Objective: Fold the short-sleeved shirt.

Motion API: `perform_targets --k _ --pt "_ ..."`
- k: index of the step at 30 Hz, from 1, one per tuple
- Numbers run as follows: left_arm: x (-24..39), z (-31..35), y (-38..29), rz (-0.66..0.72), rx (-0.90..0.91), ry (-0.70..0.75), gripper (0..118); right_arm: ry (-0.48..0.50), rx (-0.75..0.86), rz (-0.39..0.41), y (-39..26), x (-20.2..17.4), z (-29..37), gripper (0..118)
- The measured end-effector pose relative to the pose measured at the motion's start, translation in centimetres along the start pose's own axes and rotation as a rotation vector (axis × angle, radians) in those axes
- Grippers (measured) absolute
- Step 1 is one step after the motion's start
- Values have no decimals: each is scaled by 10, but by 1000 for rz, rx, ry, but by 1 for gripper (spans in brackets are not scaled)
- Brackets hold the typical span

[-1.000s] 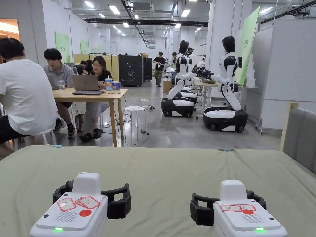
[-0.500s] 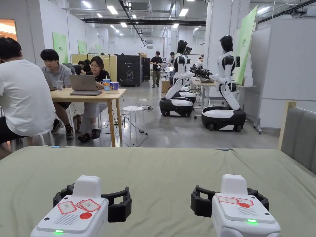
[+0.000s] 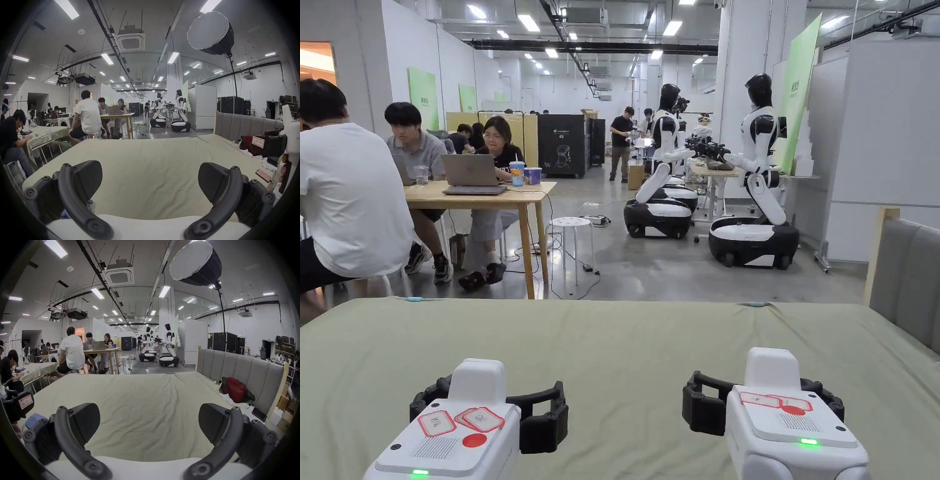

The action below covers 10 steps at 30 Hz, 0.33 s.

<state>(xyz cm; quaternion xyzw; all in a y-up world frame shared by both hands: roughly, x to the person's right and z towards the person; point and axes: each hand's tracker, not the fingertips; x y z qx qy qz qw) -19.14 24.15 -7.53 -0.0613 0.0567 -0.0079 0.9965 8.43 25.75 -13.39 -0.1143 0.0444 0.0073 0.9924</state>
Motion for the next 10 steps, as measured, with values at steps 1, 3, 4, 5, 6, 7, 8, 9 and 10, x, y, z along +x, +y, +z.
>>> perform_targets --k 1,3,4,5,6,7,8,9,10 --pt "0 0 0 0 1 0 118 17 -2 -2 1 1 0 118" --pt "0 1 0 0 2 2 118 37 -8 -10 2 4 -1 118" --pt "-1 1 0 1 3 3 118 38 -8 -18 2 4 -1 118" --pt "-1 1 0 2 3 2 118 32 5 -27 1 4 -1 118" --pt "-1 1 0 2 1 2 118 16 16 -33 1 4 0 118" --pt "-1 1 0 3 1 3 118 8 17 -34 1 4 2 118" --pt "-1 2 0 3 2 3 118 8 18 -35 1 4 2 118" --pt "-1 2 0 2 0 3 118 -2 29 -37 1 4 3 118" --pt "0 2 0 3 0 2 118 -22 44 -38 0 4 3 118"
